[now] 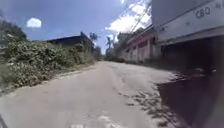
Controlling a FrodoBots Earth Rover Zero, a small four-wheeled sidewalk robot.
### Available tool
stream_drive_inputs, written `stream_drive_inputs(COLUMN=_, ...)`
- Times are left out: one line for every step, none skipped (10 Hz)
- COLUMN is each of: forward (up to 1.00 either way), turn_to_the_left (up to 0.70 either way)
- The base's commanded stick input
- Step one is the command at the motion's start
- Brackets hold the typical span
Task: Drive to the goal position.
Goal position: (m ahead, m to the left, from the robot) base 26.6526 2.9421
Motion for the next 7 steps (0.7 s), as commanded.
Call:
stream_drive_inputs(forward=0.85, turn_to_the_left=0.00)
stream_drive_inputs(forward=0.85, turn_to_the_left=0.00)
stream_drive_inputs(forward=0.85, turn_to_the_left=0.00)
stream_drive_inputs(forward=0.85, turn_to_the_left=0.00)
stream_drive_inputs(forward=0.85, turn_to_the_left=0.00)
stream_drive_inputs(forward=0.85, turn_to_the_left=0.02)
stream_drive_inputs(forward=0.85, turn_to_the_left=0.00)
